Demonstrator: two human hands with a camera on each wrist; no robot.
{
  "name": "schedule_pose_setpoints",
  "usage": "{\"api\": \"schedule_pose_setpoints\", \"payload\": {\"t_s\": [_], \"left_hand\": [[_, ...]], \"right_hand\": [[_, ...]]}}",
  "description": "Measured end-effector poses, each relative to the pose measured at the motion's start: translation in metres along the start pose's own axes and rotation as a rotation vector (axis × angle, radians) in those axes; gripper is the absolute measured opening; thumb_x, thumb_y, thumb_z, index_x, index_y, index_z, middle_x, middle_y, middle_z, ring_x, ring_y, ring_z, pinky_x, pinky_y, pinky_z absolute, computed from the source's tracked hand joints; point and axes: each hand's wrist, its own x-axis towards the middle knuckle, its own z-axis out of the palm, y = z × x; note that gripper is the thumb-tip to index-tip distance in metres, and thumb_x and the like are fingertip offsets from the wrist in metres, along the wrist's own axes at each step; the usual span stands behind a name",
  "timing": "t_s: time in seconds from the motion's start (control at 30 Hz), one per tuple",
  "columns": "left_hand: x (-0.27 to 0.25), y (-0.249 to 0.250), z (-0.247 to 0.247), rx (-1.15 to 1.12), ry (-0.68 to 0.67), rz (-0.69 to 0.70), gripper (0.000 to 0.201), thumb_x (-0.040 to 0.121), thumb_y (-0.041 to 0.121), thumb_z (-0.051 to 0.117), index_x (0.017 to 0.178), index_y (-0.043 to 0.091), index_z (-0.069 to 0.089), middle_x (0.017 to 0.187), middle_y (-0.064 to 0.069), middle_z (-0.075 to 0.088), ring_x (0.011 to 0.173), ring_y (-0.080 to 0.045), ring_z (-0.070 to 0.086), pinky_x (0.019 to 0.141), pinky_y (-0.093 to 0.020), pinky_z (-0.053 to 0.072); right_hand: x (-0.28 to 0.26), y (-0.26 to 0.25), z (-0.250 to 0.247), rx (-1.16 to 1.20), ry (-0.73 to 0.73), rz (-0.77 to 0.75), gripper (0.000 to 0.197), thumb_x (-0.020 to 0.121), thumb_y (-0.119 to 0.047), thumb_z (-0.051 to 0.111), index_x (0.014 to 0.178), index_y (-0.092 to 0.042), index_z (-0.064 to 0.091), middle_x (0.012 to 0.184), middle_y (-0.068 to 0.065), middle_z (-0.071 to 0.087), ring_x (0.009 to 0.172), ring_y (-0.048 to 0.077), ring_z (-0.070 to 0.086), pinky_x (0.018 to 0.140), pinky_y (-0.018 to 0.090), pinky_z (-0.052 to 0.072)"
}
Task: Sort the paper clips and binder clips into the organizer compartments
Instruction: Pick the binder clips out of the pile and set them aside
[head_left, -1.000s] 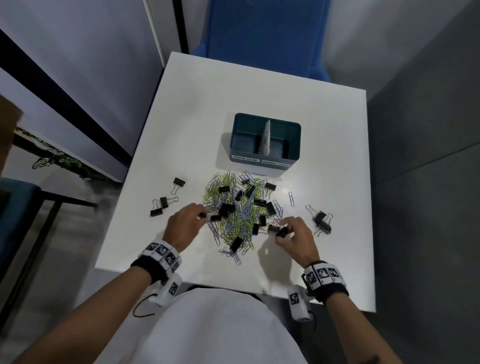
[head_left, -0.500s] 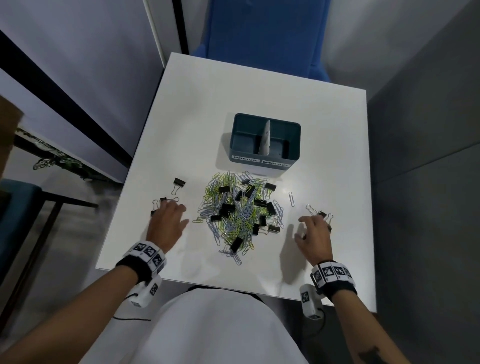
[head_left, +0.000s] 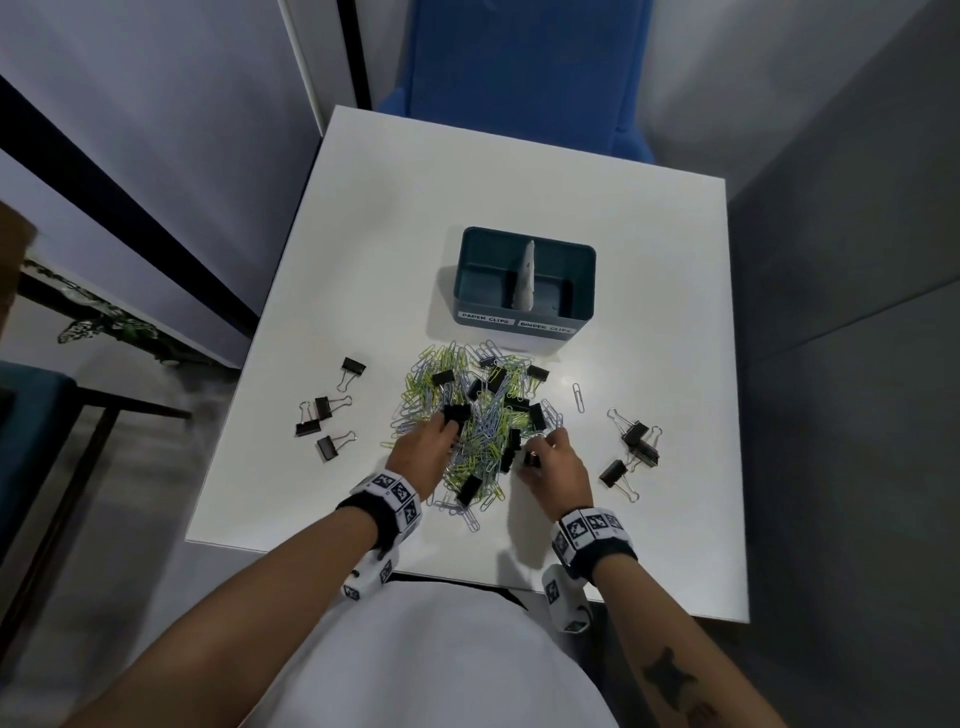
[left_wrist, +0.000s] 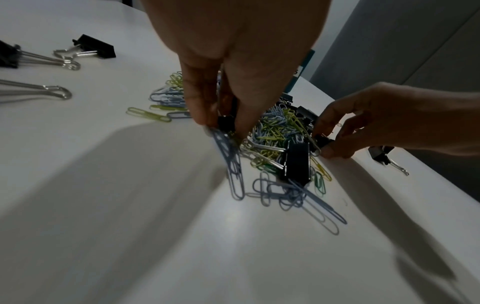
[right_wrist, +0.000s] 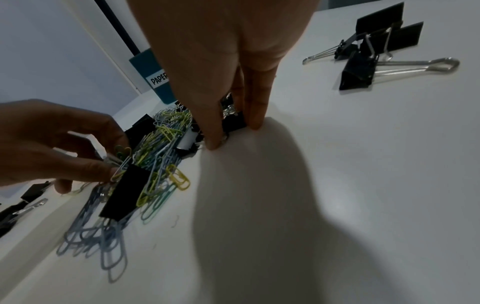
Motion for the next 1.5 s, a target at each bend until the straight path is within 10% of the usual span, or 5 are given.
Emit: {"api": "schedule_pose_setpoints", "payload": {"t_s": [0.57, 0.7, 0.83, 1.2, 1.5], "left_hand": [[-0.004, -0.008, -0.003, -0.057, 0.055, 0.065, 0.043, 0.077, -0.006, 0.064, 0.112, 0.013, 0.048, 0.098, -0.011, 0.056, 0.061, -0.025, 0.054, 0.045, -0.033, 0.050], [-0.008, -0.008, -0.014, -0.112, 0.126, 0.038, 0.033, 0.085, 0.001, 0.057, 0.116, 0.013, 0.053, 0.107, -0.006, 0.057, 0.074, -0.026, 0.057, 0.052, -0.033, 0.046], [-0.014, -0.018, -0.031, -0.248, 0.203, 0.005, 0.022, 0.090, 0.007, 0.057, 0.109, 0.019, 0.058, 0.103, 0.003, 0.061, 0.071, -0.017, 0.058, 0.057, -0.030, 0.047], [-0.006, -0.108, -0.060, -0.291, 0.275, -0.442, 0.017, 0.089, 0.009, 0.057, 0.105, 0.016, 0.059, 0.102, -0.009, 0.066, 0.092, -0.031, 0.059, 0.069, -0.035, 0.046], [0.001, -0.070, -0.050, -0.038, 0.296, -0.117, 0.027, 0.080, 0.008, 0.067, 0.107, 0.010, 0.061, 0.108, -0.010, 0.057, 0.101, -0.029, 0.050, 0.074, -0.043, 0.050]], "right_hand": [[-0.004, 0.058, -0.054, 0.441, 0.334, 0.171, 0.017, 0.077, -0.002, 0.066, 0.087, -0.016, 0.066, 0.084, 0.000, 0.067, 0.073, 0.012, 0.064, 0.071, 0.036, 0.056], [-0.001, 0.071, -0.072, 0.505, 0.248, 0.235, 0.021, 0.080, -0.004, 0.070, 0.087, -0.024, 0.069, 0.079, -0.002, 0.070, 0.072, -0.001, 0.062, 0.070, 0.007, 0.046], [0.002, 0.082, -0.075, 0.629, 0.143, 0.272, 0.025, 0.079, -0.002, 0.073, 0.087, -0.026, 0.071, 0.077, 0.002, 0.073, 0.074, 0.017, 0.066, 0.076, 0.022, 0.050], [0.007, 0.069, -0.068, 0.587, 0.233, 0.310, 0.017, 0.082, -0.004, 0.069, 0.091, -0.019, 0.070, 0.076, 0.001, 0.071, 0.075, 0.022, 0.065, 0.065, 0.015, 0.048], [0.020, 0.106, -0.084, 0.303, 0.263, 0.429, 0.016, 0.084, -0.008, 0.066, 0.098, -0.015, 0.070, 0.088, 0.011, 0.073, 0.089, 0.030, 0.064, 0.079, 0.030, 0.048]]}}
